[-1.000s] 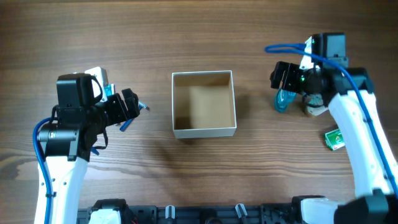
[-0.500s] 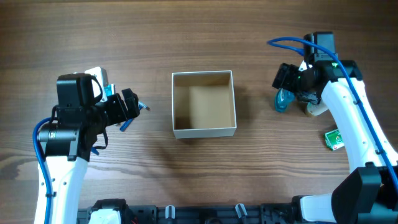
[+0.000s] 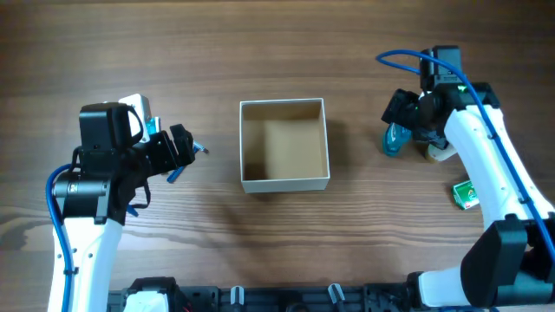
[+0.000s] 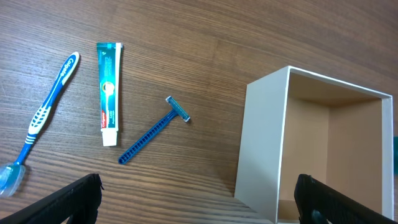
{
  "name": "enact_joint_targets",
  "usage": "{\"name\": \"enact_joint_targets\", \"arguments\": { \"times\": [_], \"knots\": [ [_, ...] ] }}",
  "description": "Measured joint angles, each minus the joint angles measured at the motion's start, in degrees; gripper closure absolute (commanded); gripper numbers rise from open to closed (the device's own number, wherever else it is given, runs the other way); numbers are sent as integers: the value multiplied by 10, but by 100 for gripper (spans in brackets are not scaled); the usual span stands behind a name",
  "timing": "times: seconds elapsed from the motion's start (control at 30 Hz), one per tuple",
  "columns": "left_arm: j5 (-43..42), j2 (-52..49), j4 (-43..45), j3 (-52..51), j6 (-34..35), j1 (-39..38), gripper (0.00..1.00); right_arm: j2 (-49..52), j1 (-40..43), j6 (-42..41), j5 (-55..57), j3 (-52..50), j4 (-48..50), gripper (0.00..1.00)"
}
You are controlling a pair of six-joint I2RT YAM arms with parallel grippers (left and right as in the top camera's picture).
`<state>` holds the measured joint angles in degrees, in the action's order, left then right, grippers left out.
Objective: Pack container
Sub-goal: 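Reach the right gripper to the blue Listerine bottle and grasp it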
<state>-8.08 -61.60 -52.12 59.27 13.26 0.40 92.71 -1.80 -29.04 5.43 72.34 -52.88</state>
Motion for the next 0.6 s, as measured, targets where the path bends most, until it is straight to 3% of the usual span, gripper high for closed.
{"name": "enact_joint_targets", "arguments": {
  "times": [0.13, 0.27, 0.4, 0.6],
  "knots": [
    [0, 0, 0, 0, 0, 0, 0, 1, 0, 3, 0, -1, 2, 41],
    [0, 0, 0, 0, 0, 0, 0, 1, 0, 10, -1, -1, 4, 50],
    [0, 0, 0, 0, 0, 0, 0, 1, 0, 19, -1, -1, 6, 69],
    [0, 0, 0, 0, 0, 0, 0, 1, 1, 32, 1, -1, 7, 85]
  ]
}}
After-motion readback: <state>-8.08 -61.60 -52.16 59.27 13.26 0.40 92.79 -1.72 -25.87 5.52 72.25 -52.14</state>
